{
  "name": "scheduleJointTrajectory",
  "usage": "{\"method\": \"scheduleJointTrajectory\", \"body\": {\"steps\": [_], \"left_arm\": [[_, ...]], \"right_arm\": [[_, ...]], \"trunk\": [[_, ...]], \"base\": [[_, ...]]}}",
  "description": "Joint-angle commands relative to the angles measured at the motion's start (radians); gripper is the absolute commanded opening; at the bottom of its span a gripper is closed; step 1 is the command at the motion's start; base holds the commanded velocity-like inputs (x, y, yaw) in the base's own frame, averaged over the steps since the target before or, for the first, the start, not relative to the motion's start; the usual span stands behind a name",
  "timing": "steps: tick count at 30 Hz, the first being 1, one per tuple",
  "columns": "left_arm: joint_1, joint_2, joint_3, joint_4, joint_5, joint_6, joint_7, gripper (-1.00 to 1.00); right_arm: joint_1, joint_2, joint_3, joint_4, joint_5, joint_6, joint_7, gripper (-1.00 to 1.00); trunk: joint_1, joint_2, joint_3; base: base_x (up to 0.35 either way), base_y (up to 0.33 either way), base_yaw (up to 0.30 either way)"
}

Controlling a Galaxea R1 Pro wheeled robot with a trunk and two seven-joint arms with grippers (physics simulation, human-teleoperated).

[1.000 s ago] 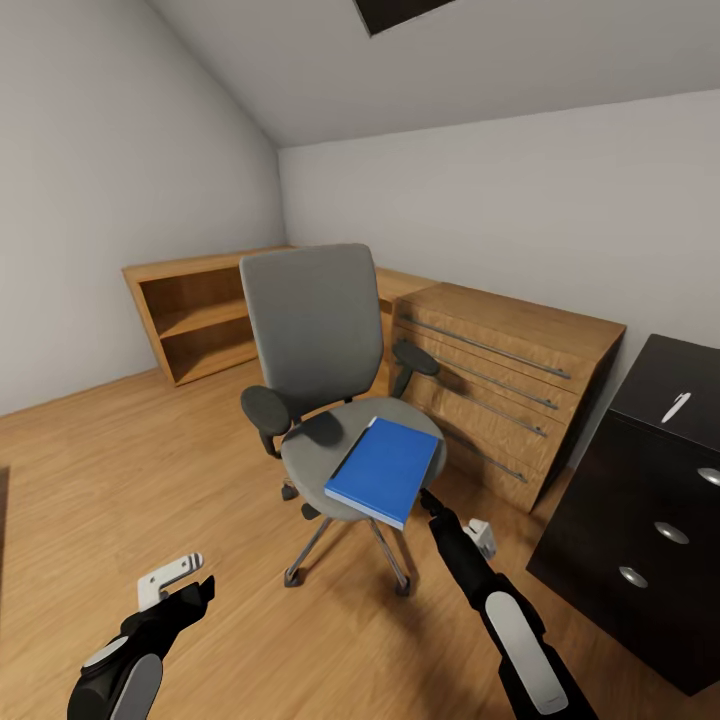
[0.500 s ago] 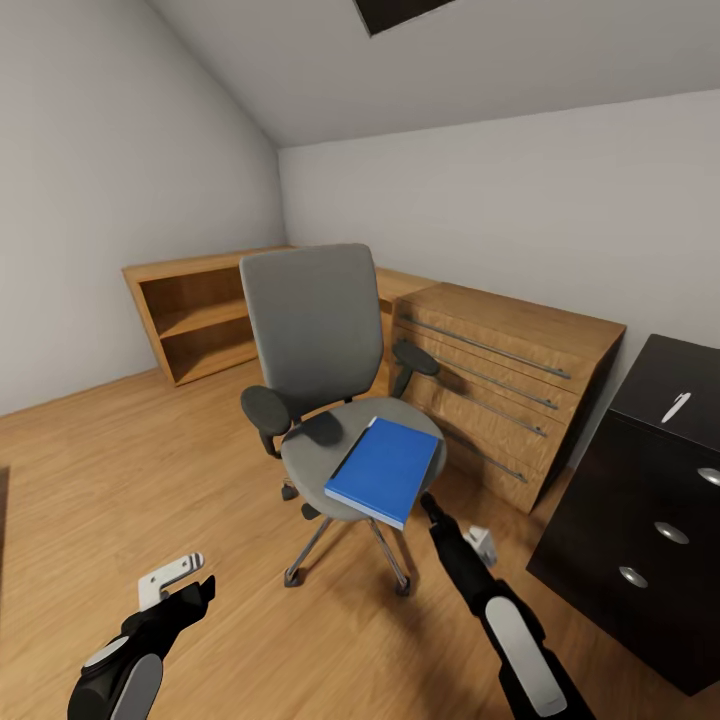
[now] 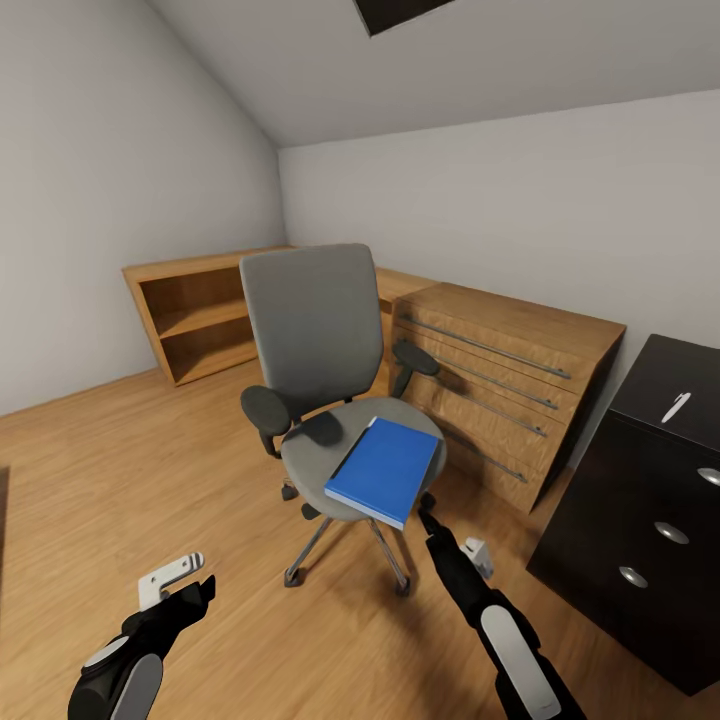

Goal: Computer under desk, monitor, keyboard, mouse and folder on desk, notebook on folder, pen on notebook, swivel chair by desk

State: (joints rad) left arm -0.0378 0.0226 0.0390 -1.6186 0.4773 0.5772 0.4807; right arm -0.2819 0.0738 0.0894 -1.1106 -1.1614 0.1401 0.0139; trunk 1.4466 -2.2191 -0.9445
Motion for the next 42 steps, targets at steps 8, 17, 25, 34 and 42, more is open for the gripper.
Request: {"method": "scheduleJointTrajectory", "body": {"steps": [8, 17, 25, 34, 42], "left_arm": [[-0.001, 0.0, -0.001, -0.001, 0.011, 0.002, 0.009, 1.0], [-0.001, 0.0, -0.001, -0.001, 0.011, 0.001, 0.009, 1.0], [-0.001, 0.0, -0.001, -0.001, 0.011, 0.001, 0.009, 1.0], [-0.001, 0.0, -0.001, -0.001, 0.011, 0.001, 0.009, 1.0], [-0.001, 0.0, -0.001, -0.001, 0.011, 0.001, 0.009, 1.0]], "right_arm": [[0.0, 0.001, 0.0, 0.019, -0.007, 0.001, 0.001, 1.0], [0.0, 0.001, 0.001, 0.027, -0.007, 0.002, 0.001, 1.0], [0.0, 0.002, 0.002, 0.027, -0.007, 0.003, 0.001, 1.0], [0.0, 0.002, 0.003, 0.027, -0.008, 0.003, 0.001, 1.0], [0.0, 0.003, 0.003, 0.028, -0.008, 0.003, 0.001, 1.0]], "trunk": [[0.0, 0.0, -0.001], [0.0, 0.0, -0.001], [0.0, 0.0, -0.001], [0.0, 0.0, -0.001], [0.0, 0.0, -0.001]], "base": [[0.0, 0.0, 0.0], [0.001, 0.001, 0.0], [0.119, 0.102, 0.0], [0.048, 0.041, 0.0], [0.122, 0.116, 0.0]]}}
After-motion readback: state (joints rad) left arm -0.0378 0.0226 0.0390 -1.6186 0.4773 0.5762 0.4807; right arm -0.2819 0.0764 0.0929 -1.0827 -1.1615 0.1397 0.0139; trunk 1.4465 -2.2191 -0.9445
